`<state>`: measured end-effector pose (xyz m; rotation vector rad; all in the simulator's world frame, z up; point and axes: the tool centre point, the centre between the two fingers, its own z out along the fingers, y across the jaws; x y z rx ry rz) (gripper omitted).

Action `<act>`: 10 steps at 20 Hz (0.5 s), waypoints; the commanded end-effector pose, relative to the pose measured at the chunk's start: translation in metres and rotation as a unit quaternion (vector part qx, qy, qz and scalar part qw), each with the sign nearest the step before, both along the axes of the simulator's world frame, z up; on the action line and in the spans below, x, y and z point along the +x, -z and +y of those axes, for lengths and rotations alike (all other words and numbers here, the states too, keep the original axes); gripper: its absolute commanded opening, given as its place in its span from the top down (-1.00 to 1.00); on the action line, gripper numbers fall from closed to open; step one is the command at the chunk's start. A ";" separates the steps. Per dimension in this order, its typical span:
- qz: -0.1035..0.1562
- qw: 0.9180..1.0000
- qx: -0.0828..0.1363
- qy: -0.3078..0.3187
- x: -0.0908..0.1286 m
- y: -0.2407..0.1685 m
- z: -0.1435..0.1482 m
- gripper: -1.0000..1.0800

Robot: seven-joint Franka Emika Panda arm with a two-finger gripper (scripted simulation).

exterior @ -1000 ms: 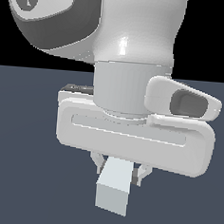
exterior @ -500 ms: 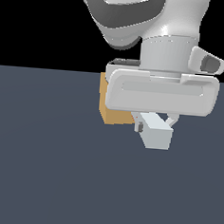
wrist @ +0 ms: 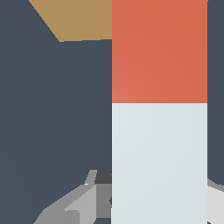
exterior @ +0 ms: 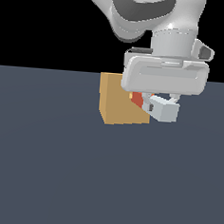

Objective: Insert the peg into the horizontal hole in a box.

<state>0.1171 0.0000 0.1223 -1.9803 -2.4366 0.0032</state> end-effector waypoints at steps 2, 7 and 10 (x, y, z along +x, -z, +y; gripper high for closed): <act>-0.001 1.000 0.000 -0.016 0.005 -0.007 0.011 1.00; -0.001 1.000 0.000 -0.022 0.006 -0.009 0.016 1.00; 0.000 1.000 0.000 -0.022 0.005 -0.006 0.016 1.00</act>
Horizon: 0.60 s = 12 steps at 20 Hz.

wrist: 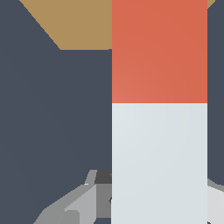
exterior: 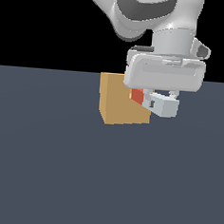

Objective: Insert the peg into the horizontal hole in a box.

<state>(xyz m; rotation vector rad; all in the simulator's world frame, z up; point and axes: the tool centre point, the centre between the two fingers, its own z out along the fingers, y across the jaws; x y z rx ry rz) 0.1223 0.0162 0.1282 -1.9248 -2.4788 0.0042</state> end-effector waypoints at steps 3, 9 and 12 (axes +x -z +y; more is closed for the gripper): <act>-0.004 1.000 0.000 -0.002 0.002 -0.005 0.000 1.00; -0.002 1.000 0.000 -0.002 0.000 -0.002 0.003 1.00; -0.002 1.000 0.000 -0.002 -0.003 -0.003 0.014 1.00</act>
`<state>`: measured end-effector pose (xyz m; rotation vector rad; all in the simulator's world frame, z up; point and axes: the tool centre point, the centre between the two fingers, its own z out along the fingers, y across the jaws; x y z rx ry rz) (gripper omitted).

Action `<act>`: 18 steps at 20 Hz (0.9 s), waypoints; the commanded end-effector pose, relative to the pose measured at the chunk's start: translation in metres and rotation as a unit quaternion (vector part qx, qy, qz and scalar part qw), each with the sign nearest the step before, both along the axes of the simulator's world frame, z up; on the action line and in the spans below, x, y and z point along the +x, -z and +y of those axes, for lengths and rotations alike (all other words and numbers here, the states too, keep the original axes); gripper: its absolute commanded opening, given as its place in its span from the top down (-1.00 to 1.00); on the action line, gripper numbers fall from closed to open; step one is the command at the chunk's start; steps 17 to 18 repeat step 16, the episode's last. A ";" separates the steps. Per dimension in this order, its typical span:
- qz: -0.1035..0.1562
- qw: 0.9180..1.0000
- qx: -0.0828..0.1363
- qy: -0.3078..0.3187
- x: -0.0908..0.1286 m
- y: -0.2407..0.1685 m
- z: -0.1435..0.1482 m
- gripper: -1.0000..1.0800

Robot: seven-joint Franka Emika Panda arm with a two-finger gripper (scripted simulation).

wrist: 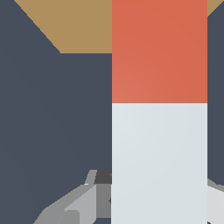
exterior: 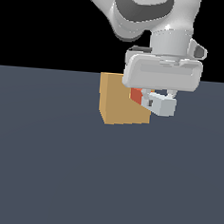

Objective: Insert the peg into the horizontal hole in a box.

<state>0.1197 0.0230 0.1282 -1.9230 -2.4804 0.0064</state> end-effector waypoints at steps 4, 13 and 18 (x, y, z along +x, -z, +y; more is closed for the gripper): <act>-0.003 1.000 0.000 -0.001 -0.008 -0.003 0.035 1.00; -0.004 1.000 0.001 -0.001 -0.022 -0.005 0.093 1.00; -0.004 1.000 0.001 -0.001 -0.022 -0.005 0.096 1.00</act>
